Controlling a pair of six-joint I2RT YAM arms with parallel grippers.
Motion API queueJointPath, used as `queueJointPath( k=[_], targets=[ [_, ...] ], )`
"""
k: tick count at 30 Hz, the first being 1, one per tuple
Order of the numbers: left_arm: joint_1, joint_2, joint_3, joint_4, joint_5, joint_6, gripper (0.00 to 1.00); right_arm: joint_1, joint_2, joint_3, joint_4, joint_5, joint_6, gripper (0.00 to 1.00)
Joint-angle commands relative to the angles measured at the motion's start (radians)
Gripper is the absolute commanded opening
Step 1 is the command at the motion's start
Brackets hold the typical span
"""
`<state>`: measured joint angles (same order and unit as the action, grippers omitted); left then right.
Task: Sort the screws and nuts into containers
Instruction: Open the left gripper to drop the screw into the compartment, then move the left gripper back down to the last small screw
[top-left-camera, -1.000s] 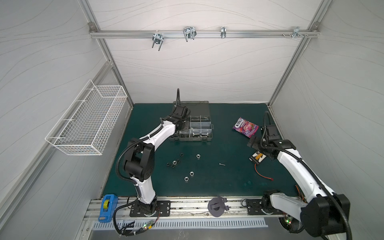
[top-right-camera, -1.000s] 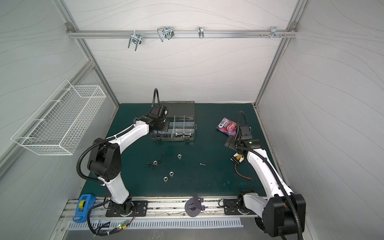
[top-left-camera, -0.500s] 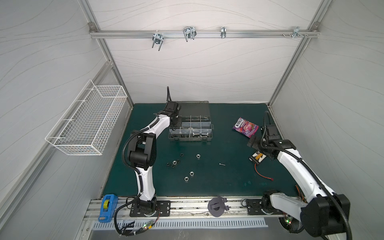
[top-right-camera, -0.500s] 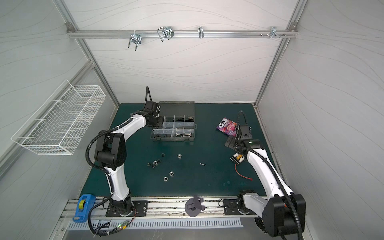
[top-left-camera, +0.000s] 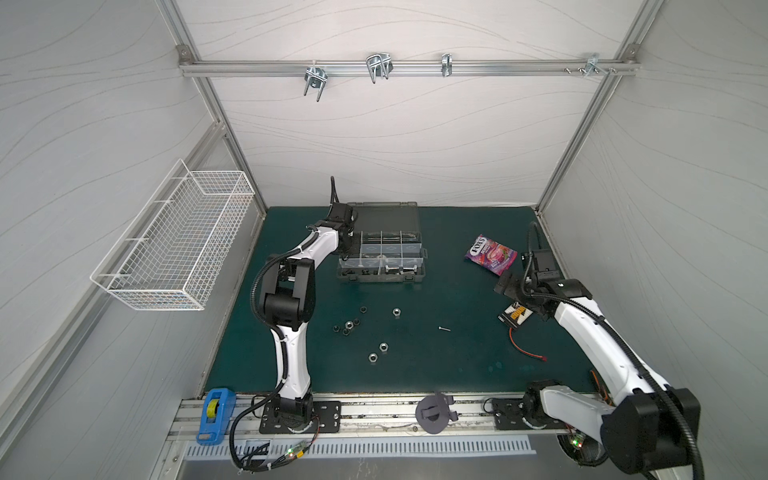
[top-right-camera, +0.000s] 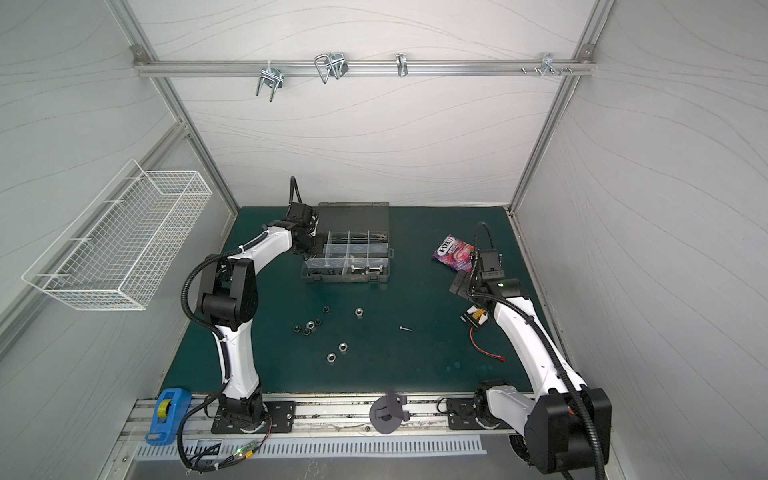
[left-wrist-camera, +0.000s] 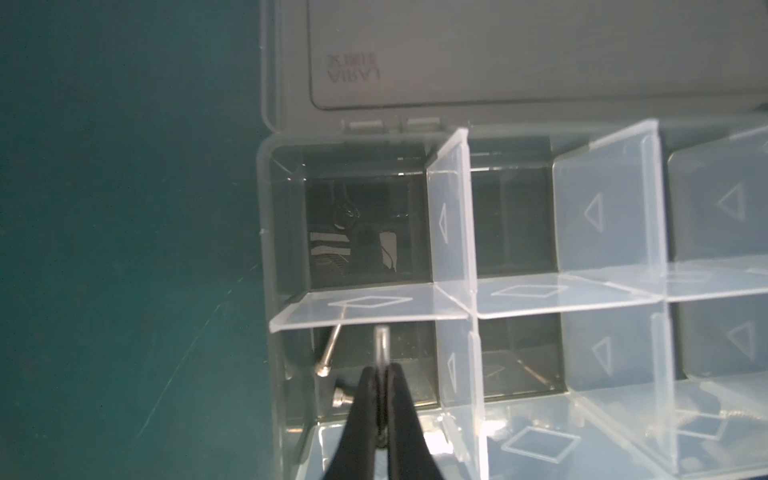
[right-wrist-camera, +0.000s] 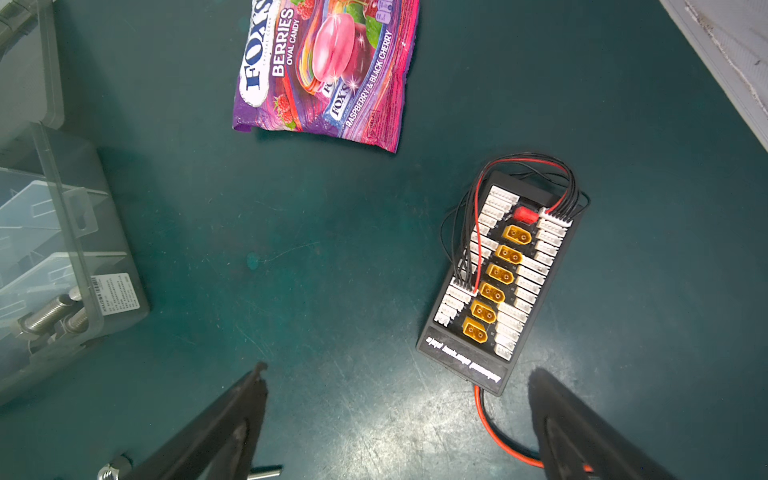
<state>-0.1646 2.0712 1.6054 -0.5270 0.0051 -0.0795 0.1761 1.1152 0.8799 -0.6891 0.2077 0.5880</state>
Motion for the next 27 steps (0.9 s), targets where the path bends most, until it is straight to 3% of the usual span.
queueJointPath(
  k=[1,3,10,17,27],
  targets=[
    [0.005,0.013,0.037,-0.01,0.025,0.0,0.17,-0.007,-0.008,0.024,-0.023,0.004,0.017,0.99],
    [0.004,0.011,0.037,-0.01,0.027,-0.002,0.21,-0.006,-0.01,0.022,-0.023,0.005,0.017,0.99],
    [0.005,-0.021,0.025,-0.022,0.031,-0.016,0.22,-0.007,-0.012,0.018,-0.022,0.007,0.016,0.99],
    [-0.009,-0.167,-0.081,0.02,0.039,-0.037,0.23,-0.006,-0.009,0.011,-0.013,0.0,0.019,0.99],
    [-0.175,-0.41,-0.282,0.1,0.008,0.016,0.24,-0.006,-0.016,-0.002,-0.011,-0.014,0.02,0.99]
  ],
)
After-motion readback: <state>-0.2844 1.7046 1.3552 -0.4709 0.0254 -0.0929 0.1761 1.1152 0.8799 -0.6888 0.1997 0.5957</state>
